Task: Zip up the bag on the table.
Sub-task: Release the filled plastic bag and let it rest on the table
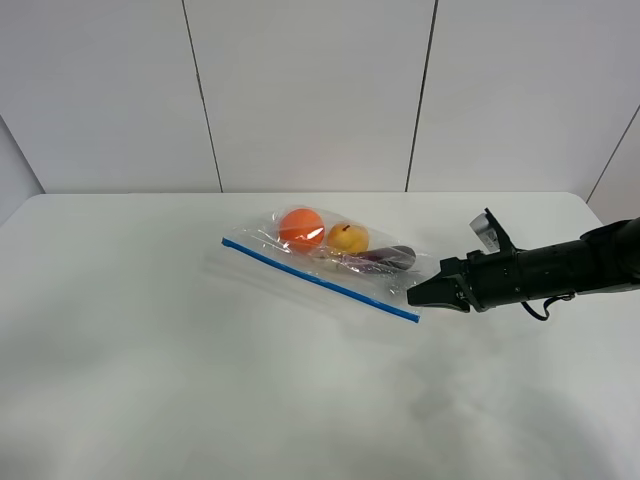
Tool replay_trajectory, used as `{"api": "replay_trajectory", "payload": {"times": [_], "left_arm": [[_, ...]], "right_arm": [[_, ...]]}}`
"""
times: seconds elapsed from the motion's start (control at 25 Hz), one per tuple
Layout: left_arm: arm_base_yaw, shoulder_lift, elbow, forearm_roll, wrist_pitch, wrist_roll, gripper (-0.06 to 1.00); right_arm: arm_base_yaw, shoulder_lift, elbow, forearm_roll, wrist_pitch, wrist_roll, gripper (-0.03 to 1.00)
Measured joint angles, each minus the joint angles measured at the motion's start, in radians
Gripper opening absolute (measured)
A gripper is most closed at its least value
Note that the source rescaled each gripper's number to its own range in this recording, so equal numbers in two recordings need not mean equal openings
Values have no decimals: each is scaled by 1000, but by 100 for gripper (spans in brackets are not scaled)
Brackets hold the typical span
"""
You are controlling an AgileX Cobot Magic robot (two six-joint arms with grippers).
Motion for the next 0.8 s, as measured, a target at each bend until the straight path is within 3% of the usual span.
{"api": "replay_trajectory", "payload": {"times": [0.32, 0.8], "left_arm": [[0, -143, -1, 0, 5, 0, 100], [0, -150, -3, 1, 10, 0, 100]], "right_arm": [[0, 0, 0, 0, 0, 0, 0], [0, 0, 0, 0, -1, 0, 0]]}}
